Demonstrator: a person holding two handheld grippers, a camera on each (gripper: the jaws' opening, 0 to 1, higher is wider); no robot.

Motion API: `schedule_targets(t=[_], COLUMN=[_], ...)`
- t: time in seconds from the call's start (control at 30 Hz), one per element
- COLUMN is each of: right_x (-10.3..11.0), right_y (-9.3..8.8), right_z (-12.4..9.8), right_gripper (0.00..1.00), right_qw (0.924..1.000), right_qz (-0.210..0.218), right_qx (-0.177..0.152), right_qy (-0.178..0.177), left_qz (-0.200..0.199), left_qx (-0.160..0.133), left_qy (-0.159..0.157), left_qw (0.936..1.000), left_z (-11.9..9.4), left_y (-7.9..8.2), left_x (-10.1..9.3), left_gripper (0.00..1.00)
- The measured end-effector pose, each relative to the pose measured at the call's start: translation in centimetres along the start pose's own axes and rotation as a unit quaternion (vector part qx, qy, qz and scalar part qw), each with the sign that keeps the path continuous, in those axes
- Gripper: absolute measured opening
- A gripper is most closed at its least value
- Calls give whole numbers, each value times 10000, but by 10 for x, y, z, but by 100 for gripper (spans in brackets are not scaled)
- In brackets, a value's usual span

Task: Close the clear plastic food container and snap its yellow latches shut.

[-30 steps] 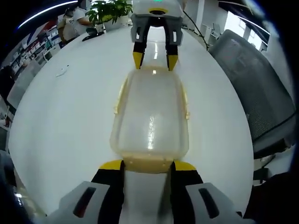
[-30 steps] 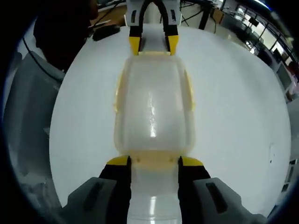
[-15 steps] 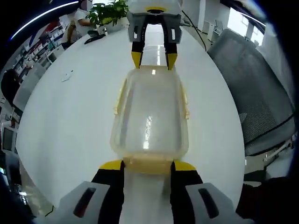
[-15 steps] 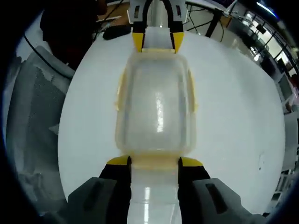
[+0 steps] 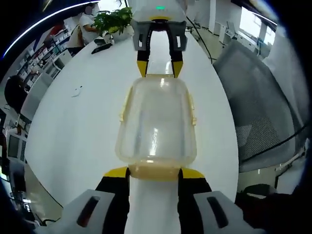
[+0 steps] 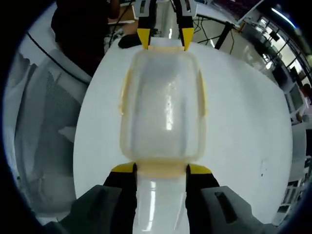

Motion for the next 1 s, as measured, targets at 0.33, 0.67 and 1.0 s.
schedule_targets(t=[0.33,0.67,1.0], right_x=[7,7,11], right_y=[-17,-49,-87], right_z=[-23,-48,-66], right_gripper=[35,35,35], right_qw=[10000,9999,9995], right_qz=[-23,66,246], right_qx=[-13,-39,-51], right_qy=[-20,-114,-203], left_qz=[31,127,299], left_qx=[23,-15,-71], left_qy=[37,22,-122], left_qw=[10000,9999,9995], left_z=[8,24,56], left_y=[28,63,94], left_x=[-7,-2,2], left_gripper=[32,32,32])
Point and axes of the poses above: the point that each gripper's makers call its tool centre point, and the gripper's own axes: z roughly forward along the fingers, x roughly to its left, y roughly out of its top, the point moved 6 cm from there along -z, roughly backward along the fingers, and after that the axes turned 10 degrees about -x, right-handed, at the moved point
